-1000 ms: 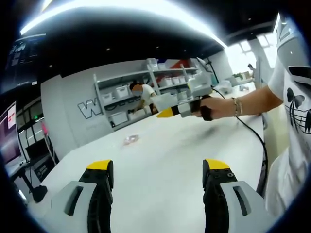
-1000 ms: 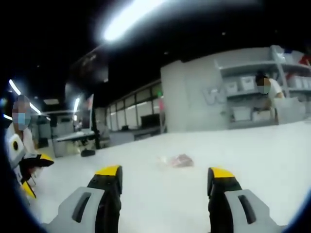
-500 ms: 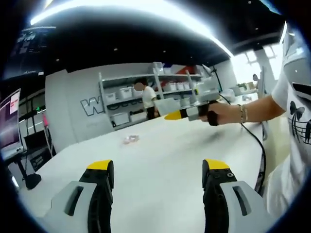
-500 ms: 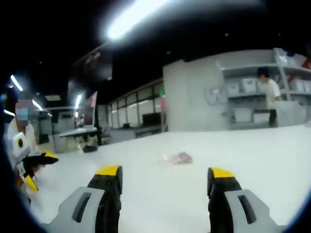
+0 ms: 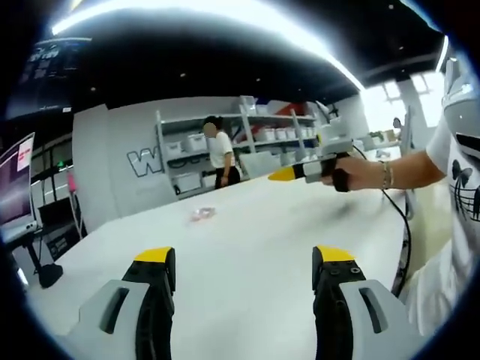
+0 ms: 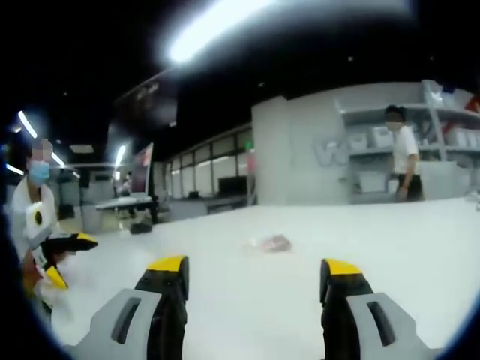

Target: Open the resealable bag by pulling the two sides of the seal apart until the entire bag opening is separated and visibly accessible.

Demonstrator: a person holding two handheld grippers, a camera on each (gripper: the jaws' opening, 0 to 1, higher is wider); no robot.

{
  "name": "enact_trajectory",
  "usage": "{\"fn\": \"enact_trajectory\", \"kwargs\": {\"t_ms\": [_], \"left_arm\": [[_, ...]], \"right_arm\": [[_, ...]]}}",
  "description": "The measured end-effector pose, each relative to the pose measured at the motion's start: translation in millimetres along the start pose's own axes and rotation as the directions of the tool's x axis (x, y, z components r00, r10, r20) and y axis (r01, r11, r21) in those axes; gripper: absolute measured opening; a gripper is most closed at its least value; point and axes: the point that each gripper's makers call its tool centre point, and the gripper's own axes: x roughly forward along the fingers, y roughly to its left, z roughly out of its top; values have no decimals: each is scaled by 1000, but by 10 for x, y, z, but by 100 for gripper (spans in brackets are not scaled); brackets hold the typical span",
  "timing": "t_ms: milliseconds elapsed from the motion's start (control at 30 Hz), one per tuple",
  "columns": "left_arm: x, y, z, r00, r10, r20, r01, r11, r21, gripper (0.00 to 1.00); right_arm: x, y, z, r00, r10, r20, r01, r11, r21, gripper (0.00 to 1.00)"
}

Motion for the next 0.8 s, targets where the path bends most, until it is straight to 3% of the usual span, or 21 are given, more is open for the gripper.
{"fn": "enact_trajectory", "kwargs": {"t_ms": [800], "left_arm": [[-35,26,75,1000,7,1,-7,1000,13,73]], "right_arm": [[-329,-54,51,999,-29,24,29,1000,2,72]]}}
